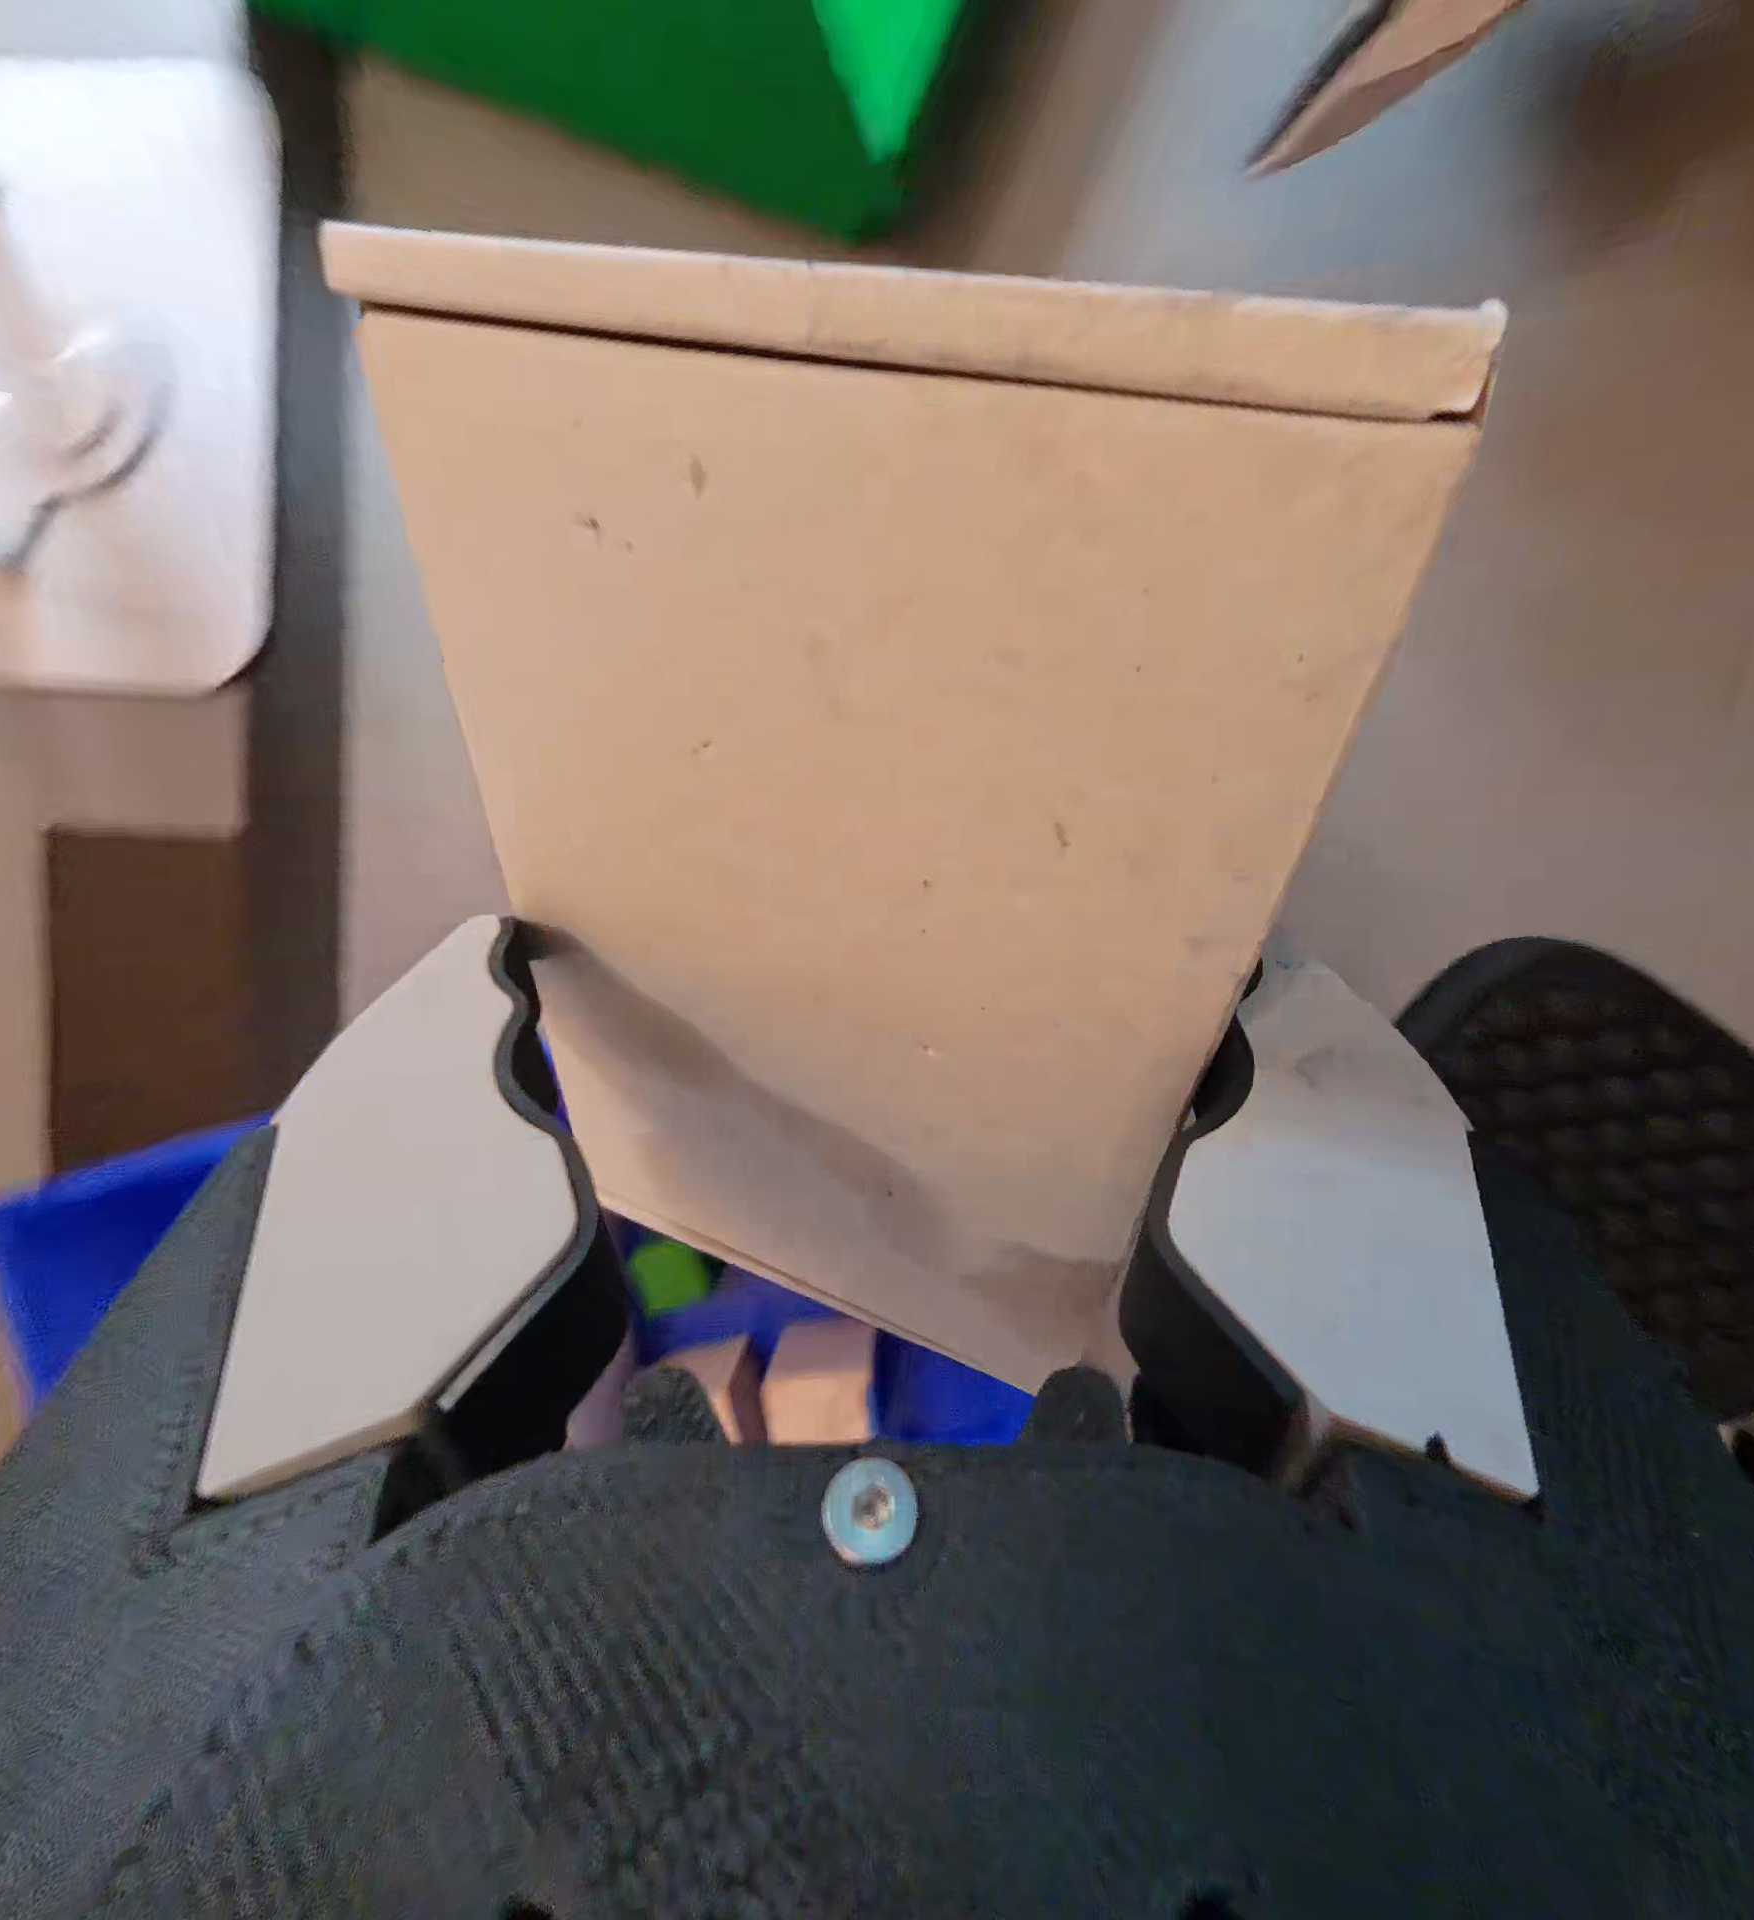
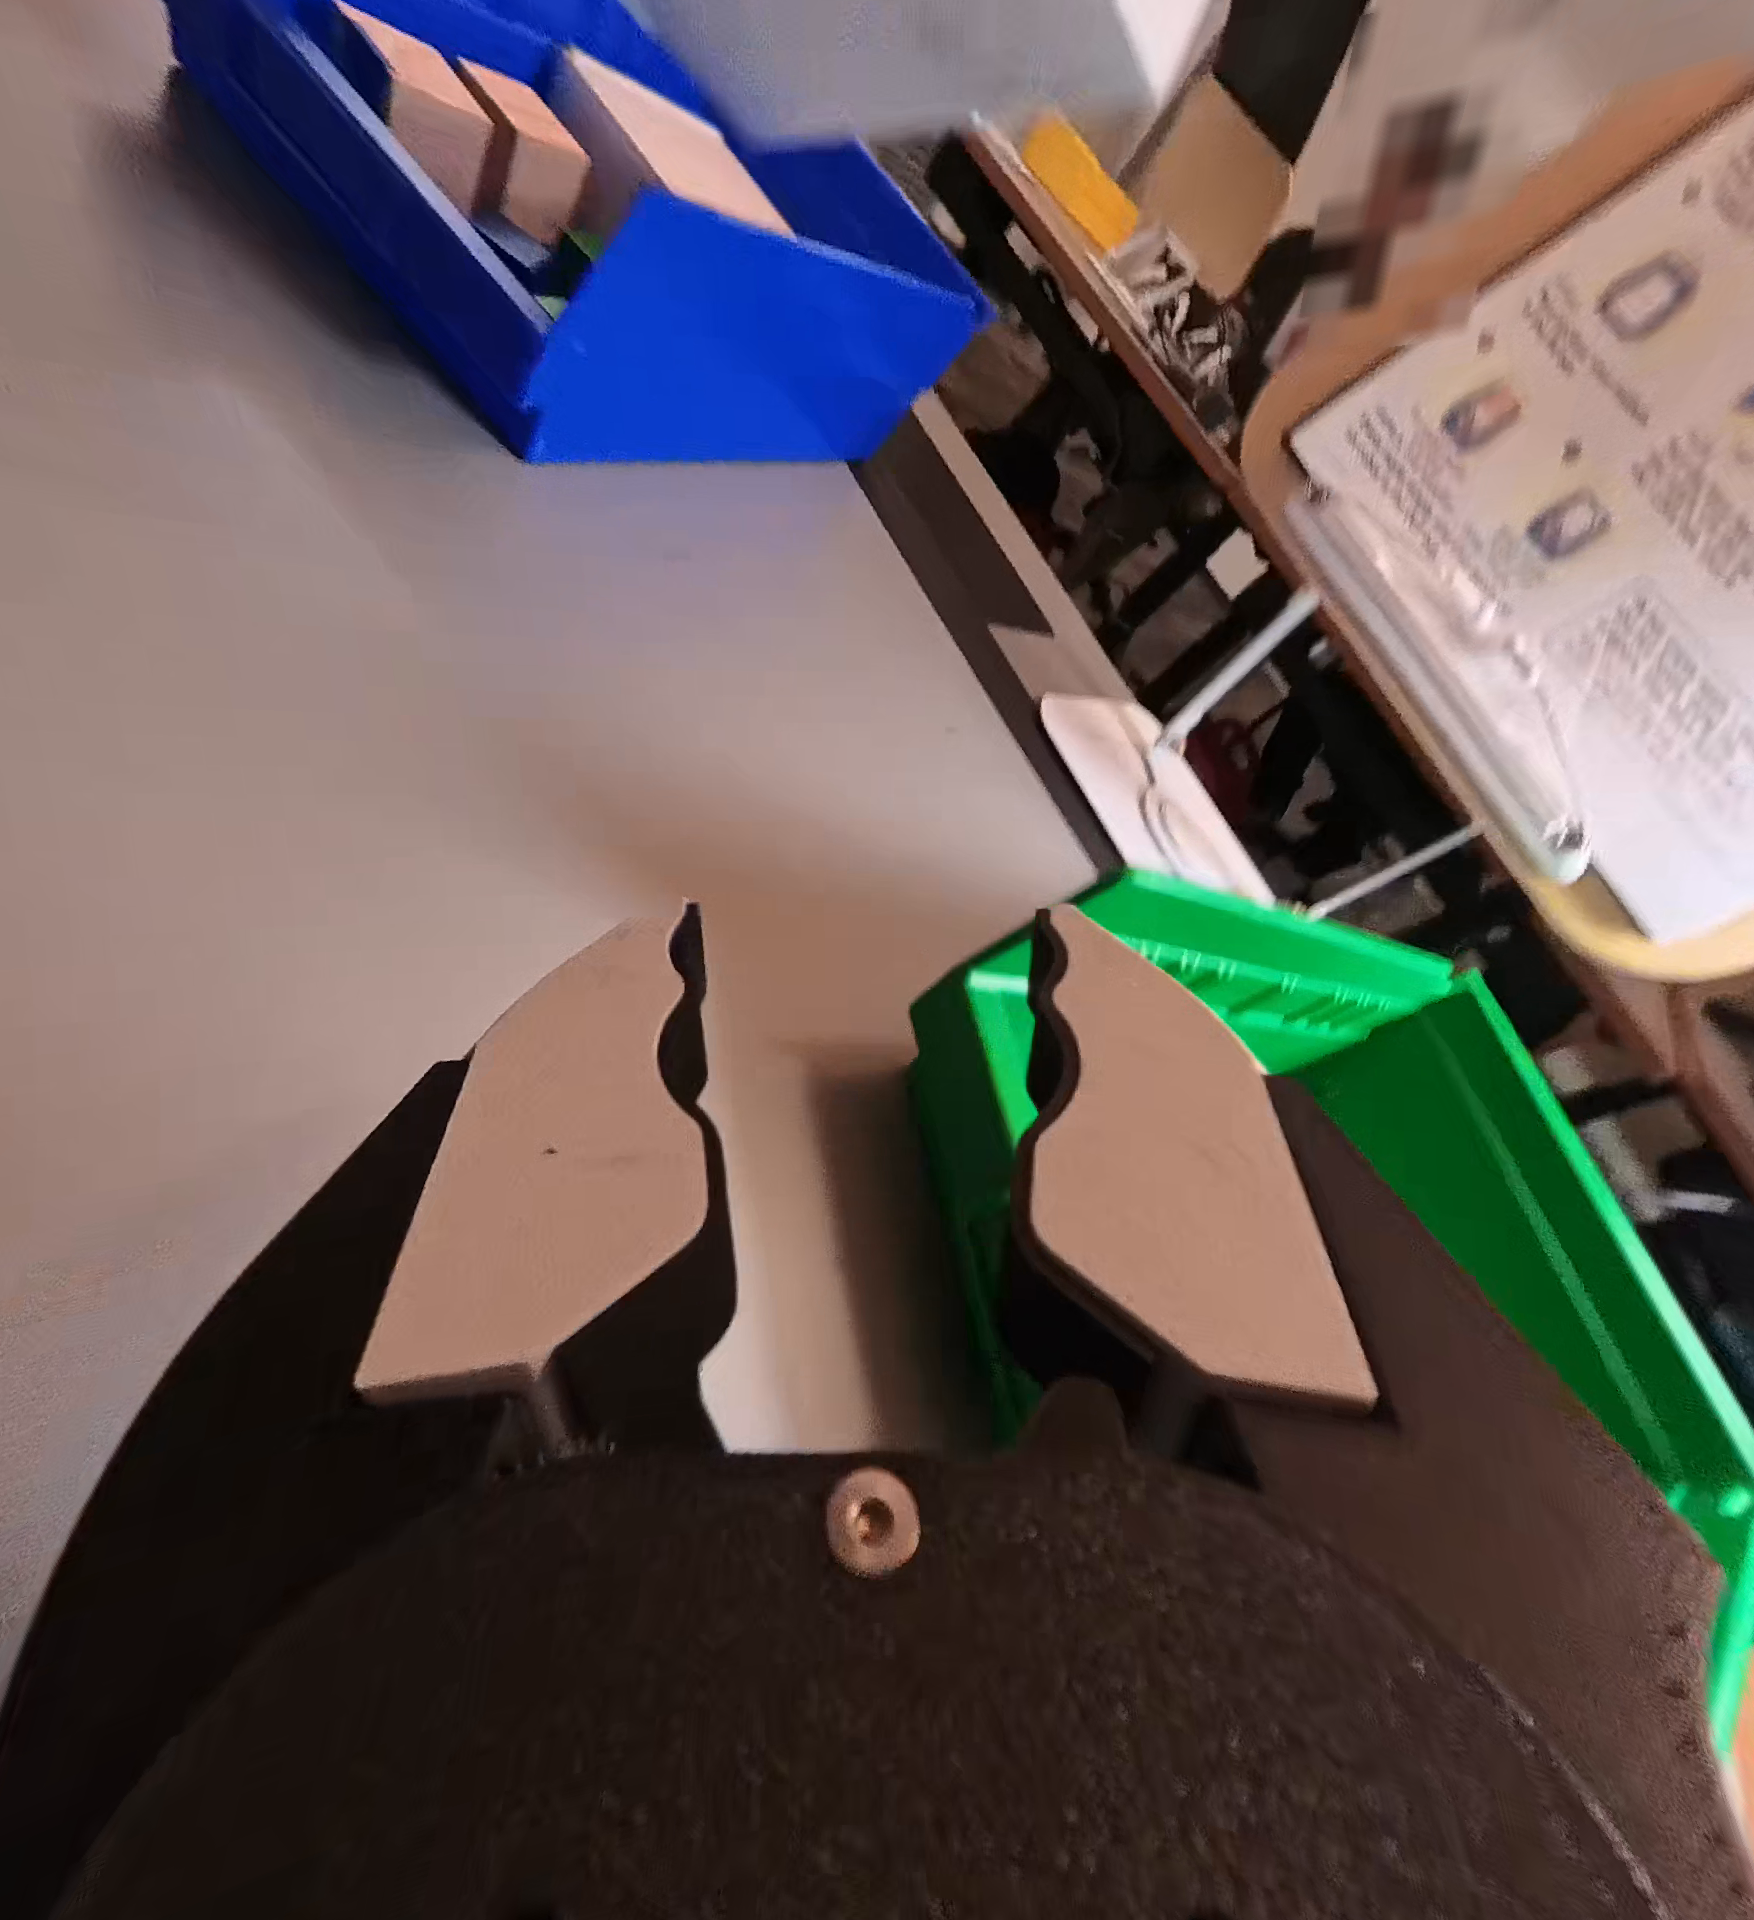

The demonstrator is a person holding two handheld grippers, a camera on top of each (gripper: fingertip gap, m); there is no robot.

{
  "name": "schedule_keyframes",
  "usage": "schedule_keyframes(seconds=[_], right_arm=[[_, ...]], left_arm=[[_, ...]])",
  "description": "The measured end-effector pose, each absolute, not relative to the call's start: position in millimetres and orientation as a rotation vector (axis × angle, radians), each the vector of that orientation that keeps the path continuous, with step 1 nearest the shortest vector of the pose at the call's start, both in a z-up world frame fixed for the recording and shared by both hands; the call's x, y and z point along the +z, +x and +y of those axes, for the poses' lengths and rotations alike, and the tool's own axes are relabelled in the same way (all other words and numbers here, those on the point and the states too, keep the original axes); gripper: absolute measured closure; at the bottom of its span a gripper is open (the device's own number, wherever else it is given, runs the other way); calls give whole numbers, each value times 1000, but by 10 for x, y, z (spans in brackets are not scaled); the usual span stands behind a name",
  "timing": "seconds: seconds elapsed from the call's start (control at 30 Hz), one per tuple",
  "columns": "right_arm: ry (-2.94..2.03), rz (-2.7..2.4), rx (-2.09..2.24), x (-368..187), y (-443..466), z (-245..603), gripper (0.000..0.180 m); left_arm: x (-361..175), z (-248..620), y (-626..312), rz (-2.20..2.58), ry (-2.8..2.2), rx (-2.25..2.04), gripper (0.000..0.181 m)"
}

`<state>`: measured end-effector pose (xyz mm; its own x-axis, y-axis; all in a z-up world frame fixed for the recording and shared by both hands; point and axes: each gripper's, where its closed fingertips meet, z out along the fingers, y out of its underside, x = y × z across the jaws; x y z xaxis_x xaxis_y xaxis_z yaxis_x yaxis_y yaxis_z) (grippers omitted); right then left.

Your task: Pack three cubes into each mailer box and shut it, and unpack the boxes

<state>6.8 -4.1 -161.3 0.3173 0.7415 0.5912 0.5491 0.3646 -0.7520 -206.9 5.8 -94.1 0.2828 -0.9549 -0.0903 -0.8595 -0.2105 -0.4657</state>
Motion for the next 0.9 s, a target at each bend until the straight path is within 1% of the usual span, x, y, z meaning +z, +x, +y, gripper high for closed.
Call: schedule_keyframes(seconds=[0.17,0.2,0.3,0.37,0.4,0.5,0.6,0.63,0.73,0.8,0.9], right_arm=[[-1070,-1471,159,-1291,-287,-286,94],[-1030,-1509,157,-1290,-360,-365,90],[-981,-1644,84,-1551,-516,-537,84],[-915,-1649,31,-1653,-551,-605,88],[-894,-1649,14,-1697,-534,-631,96],[-946,-1645,90,-1740,-421,-623,100],[-1094,-1612,316,-1738,-258,-569,102],[-1159,-1590,433,-1743,-202,-559,102],[-1296,-1486,705,-1739,-32,-491,101],[-1346,-1441,859,-1750,50,-502,101],[-1358,-1422,1039,-1759,72,-604,101]], left_arm=[[-1292,-484,-1246,1898,-2054,-506,60],[-1366,-562,-1127,1946,-2042,-531,60],[-1561,-748,-819,2042,-2031,-625,60],[-1661,-803,-712,2091,-2029,-649,60],[-1695,-806,-692,2105,-2026,-652,62],[-1656,-783,-584,2019,-2018,-750,65],[-1350,-562,-451,1758,-1835,-785,75],[-1248,-529,-454,1675,-1793,-806,73],[-1068,-494,-532,1418,-1665,-868,77],[-1187,-445,-607,1275,-1642,-864,77],[-1619,-413,-612,1188,-1714,-876,77]])
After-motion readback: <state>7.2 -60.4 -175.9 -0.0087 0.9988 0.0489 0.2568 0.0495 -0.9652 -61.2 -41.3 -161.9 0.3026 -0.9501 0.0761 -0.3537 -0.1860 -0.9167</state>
